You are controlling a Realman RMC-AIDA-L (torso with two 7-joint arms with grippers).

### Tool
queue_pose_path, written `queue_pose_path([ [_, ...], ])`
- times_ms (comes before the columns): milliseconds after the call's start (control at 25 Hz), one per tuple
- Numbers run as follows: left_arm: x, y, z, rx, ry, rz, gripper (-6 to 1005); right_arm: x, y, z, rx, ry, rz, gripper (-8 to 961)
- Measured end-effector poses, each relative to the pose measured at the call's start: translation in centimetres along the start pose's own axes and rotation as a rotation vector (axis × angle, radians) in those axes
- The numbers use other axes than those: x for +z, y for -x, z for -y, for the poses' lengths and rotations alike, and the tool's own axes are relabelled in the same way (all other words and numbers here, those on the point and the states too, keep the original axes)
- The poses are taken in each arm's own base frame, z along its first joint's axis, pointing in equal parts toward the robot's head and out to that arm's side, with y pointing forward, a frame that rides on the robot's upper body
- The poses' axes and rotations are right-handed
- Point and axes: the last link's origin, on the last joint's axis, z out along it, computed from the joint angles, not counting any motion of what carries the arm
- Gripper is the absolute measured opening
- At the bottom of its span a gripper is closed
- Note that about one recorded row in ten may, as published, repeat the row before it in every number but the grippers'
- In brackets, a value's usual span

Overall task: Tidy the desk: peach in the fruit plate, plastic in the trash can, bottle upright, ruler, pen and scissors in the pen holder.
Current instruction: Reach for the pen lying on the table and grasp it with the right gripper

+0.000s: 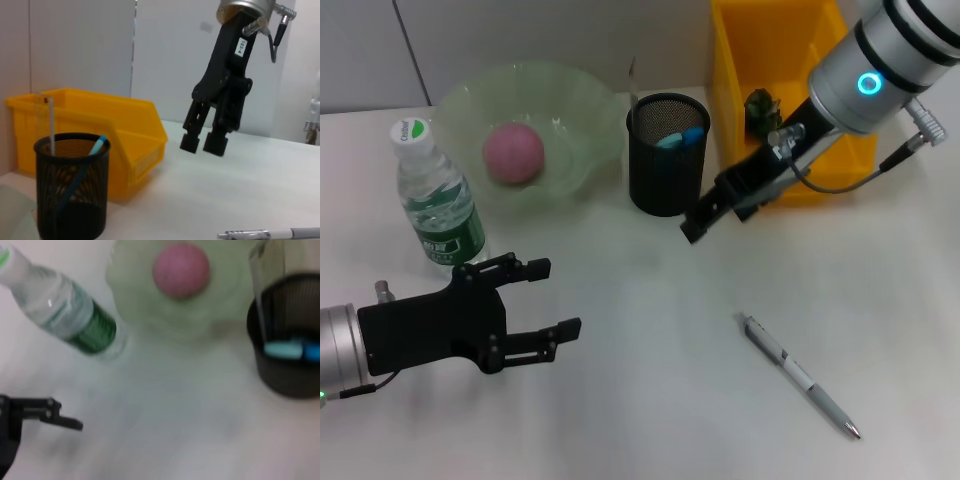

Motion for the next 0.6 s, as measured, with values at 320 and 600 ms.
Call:
queue_pose_path([
  [320, -0.2, -0.1, -0.4, 0.005, 0.042, 0.003, 832, 1.1, -1.5, 0.1, 0.087, -0.018, -0.171, 828],
  [600, -0.1, -0.2, -0.6, 0.014, 0.068, 0.017, 832, 1.9, -3.1, 1.0, 0.13, -0.082, -0.234, 828],
])
